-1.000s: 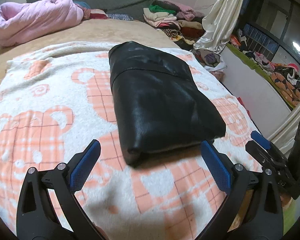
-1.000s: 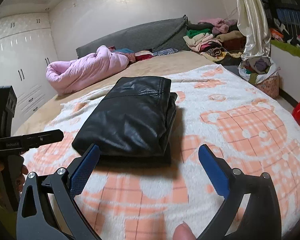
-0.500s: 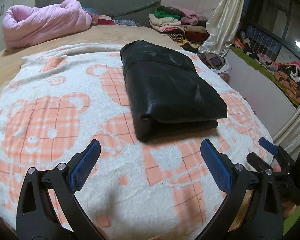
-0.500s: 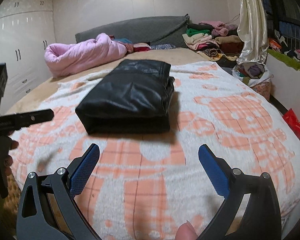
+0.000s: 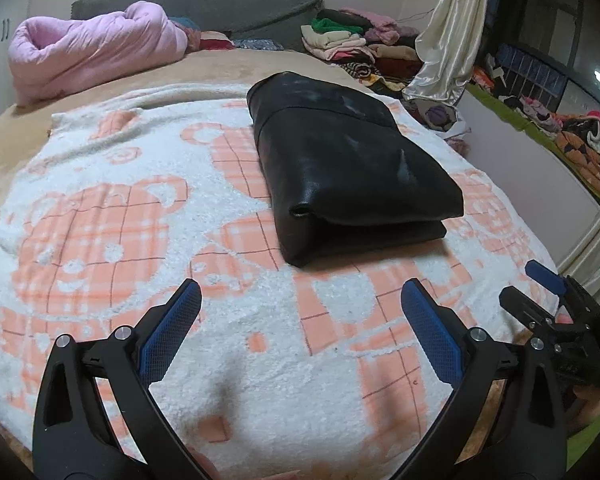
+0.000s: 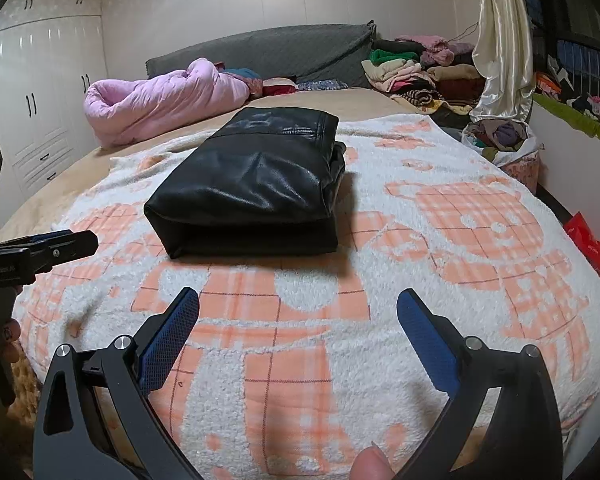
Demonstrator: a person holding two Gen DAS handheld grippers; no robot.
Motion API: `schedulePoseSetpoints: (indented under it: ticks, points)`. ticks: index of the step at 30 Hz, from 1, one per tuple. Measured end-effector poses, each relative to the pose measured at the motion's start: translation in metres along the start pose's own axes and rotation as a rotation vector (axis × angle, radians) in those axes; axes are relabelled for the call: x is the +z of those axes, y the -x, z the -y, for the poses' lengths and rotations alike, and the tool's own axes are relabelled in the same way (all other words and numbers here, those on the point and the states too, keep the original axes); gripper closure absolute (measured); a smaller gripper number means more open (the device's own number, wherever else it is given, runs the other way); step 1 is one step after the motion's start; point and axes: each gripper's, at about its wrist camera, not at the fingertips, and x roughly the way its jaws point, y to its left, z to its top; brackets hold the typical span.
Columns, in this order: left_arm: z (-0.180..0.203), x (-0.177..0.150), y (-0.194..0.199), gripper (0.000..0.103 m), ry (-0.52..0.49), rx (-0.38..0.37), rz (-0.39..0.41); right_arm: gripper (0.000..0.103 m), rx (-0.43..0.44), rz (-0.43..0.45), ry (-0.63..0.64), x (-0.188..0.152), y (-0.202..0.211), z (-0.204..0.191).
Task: Fold large clothes
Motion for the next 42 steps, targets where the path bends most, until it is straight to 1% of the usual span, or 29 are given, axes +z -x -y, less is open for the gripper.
schedulePoseSetpoints:
  ticks: [2,18,42]
  points:
    - [-0.0006,-0.0007,-0.0013,0.009,0.007,-0.007,-0.009,0.004,-0.001,-0.003,0.0,-0.0002,-0.001,0.0003]
    - [-0.0023,-0.0044,-0.0042,0.009,0.007,0.015,-0.022,0.004,-0.002,-0.01,-0.003,-0.001,-0.0036,0.0007]
    - [-0.0056,-0.0033,-0.0003,0.009,0.007,0.037,-0.014,0.004,0.001,-0.007,-0.008,-0.0012,-0.0052,0.0024]
